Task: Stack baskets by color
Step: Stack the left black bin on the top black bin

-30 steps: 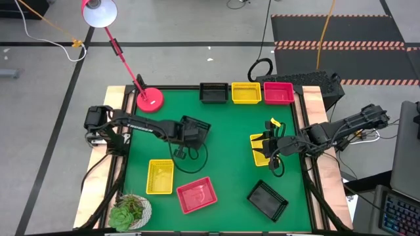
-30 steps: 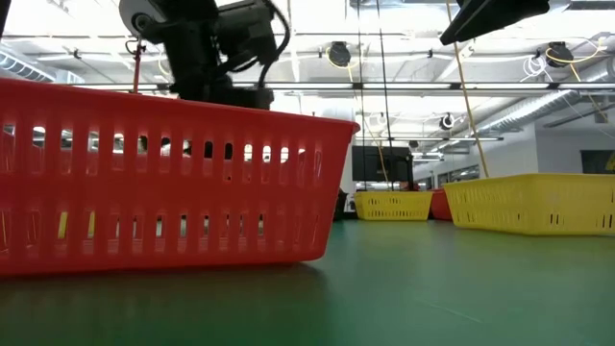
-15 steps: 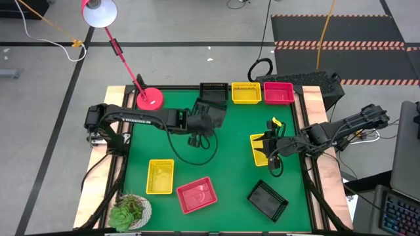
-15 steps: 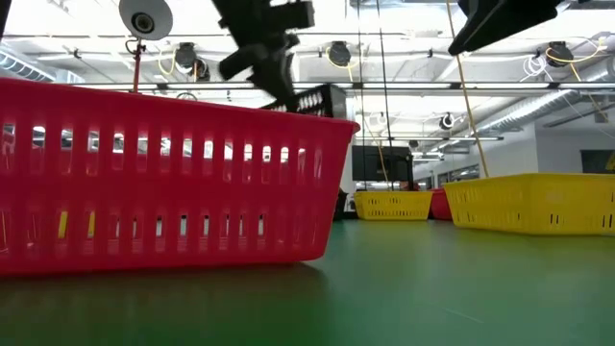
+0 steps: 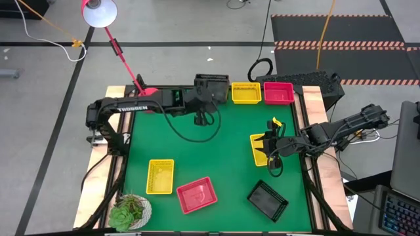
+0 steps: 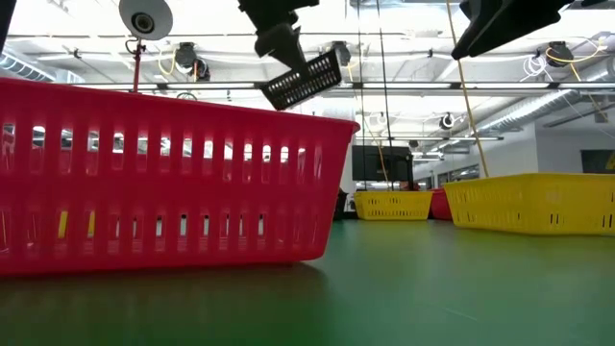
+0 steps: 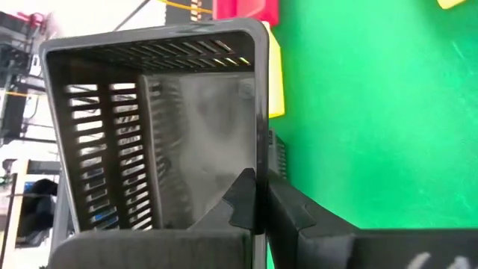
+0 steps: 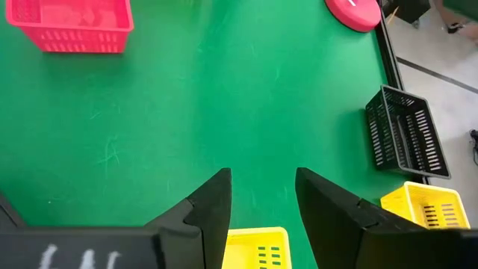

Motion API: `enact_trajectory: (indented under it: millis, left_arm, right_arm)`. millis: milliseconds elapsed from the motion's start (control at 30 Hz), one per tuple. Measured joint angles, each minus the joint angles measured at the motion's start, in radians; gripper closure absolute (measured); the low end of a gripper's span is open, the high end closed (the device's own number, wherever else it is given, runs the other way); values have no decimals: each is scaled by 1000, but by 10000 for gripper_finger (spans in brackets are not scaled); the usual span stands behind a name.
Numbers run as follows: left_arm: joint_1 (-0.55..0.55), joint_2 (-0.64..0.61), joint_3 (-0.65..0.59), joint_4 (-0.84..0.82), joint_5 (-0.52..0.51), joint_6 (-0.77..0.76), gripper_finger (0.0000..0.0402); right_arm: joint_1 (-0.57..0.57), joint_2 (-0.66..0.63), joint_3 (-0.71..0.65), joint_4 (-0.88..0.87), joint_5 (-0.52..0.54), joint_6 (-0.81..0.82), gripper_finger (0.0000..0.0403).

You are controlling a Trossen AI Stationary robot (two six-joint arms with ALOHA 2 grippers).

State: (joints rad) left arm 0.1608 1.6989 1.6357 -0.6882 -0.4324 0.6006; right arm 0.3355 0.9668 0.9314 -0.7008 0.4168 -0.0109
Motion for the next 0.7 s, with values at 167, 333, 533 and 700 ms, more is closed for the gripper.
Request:
enact_trajectory:
  millis: [167, 333, 533, 700]
  left_arm:
    - [7, 0, 55, -8, -23, 18, 394]
    - [7, 1, 122, -9, -59, 35, 388]
    - [33, 1, 183, -6, -58, 52, 394]
    - [96, 38, 209, 33, -3, 63, 394]
  right_arm:
    - [0, 0, 0, 0, 0, 0, 260]
    - [0, 0, 0, 0, 0, 0, 260]
    - [0, 0, 0, 0, 0, 0, 260]
    - [0, 0, 0, 0, 0, -5, 260]
